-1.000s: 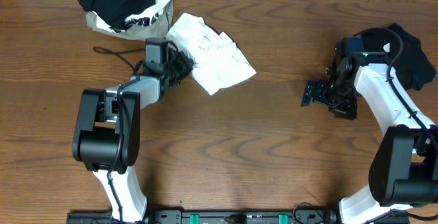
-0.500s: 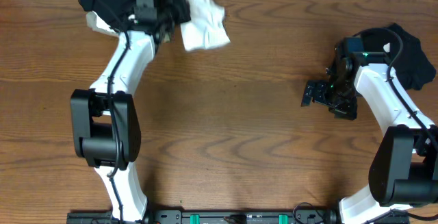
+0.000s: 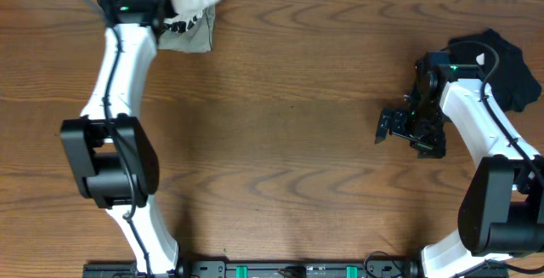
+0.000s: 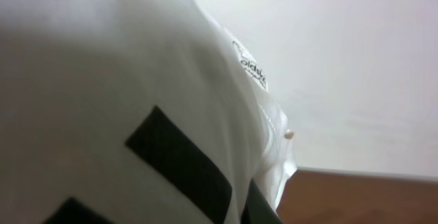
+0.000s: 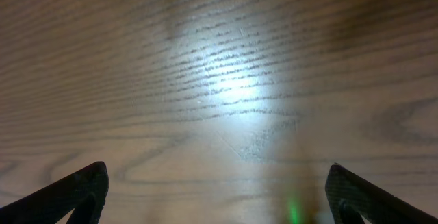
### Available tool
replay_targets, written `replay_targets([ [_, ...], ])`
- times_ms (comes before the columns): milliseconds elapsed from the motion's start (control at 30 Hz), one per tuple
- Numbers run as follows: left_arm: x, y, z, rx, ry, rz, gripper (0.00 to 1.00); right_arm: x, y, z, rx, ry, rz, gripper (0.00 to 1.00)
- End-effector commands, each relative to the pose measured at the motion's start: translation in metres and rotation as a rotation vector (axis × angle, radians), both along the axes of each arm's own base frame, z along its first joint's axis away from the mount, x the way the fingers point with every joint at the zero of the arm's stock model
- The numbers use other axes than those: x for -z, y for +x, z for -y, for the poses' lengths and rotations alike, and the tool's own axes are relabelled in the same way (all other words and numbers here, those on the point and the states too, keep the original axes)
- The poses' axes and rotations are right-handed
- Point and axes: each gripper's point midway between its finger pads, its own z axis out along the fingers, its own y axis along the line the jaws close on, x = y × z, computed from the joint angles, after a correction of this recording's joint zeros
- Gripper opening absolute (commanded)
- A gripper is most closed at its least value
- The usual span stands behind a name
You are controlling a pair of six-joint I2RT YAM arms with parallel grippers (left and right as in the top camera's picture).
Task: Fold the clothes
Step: 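Drop the shirt into the beige bag and hold the left gripper above it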
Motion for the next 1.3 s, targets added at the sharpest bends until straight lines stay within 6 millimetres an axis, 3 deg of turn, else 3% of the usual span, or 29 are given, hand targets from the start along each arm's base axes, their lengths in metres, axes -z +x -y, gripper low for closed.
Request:
replay_targets([
  [0,0.012,0.010,-0.048,-0.124,-0.062,0.003,0.06,-0.002,0.001,0.002,0.010,0.005,-0.001,0.99],
  [167,0.068,0.018,-0.084,-0.279,-0.312,-0.078,0.06,-0.002,0.001,0.001,0.036,0.005,-0.005,0.99],
  [300,0.117,0.019,-0.101,-0.364,-0.427,-0.152,0.06,-0.003,-0.001,-0.004,0.036,0.027,-0.011,0.99],
  [333,0.128,0.018,-0.103,-0.382,-0.447,-0.174,0.13,-0.003,-0.001,-0.004,0.036,0.027,-0.012,0.99],
  [367,0.135,0.016,-0.105,-0.394,-0.460,-0.191,0.32,-0.003,-0.001,-0.004,0.035,0.027,-0.012,0.99],
  [433,0.143,0.014,-0.105,-0.402,-0.463,-0.218,0.80,-0.003,-0.001,-0.005,0.033,0.027,-0.011,0.99],
  [467,0.144,0.013,-0.106,-0.401,-0.459,-0.220,0.89,-0.003,-0.001,-0.005,0.033,0.027,-0.012,0.99],
  [500,0.141,0.013,-0.106,-0.397,-0.451,-0.216,0.97,-0.003,-0.001,-0.005,0.033,0.027,-0.012,0.99],
  [667,0.105,0.006,-0.118,-0.384,-0.396,-0.174,0.98,-0.003,-0.001,-0.006,0.029,0.033,-0.011,0.99],
  [867,0.026,-0.025,-0.121,-0.390,-0.396,-0.124,0.98,-0.003,0.001,-0.010,0.014,0.044,-0.003,0.99],
  [1033,-0.044,-0.048,-0.093,-0.303,-0.321,-0.048,0.98,-0.003,0.000,-0.017,-0.027,0.047,0.000,0.99],
  [1100,-0.062,-0.051,-0.082,-0.269,-0.291,-0.016,0.98,-0.003,0.000,-0.020,-0.046,0.047,0.001,0.99],
  [1200,-0.073,-0.044,-0.062,-0.214,-0.240,0.032,0.96,-0.003,0.000,-0.025,-0.070,0.048,0.006,0.99],
  [1267,-0.068,-0.033,-0.056,-0.189,-0.139,0.053,0.82,-0.003,0.001,-0.028,-0.079,0.048,0.012,0.99],
])
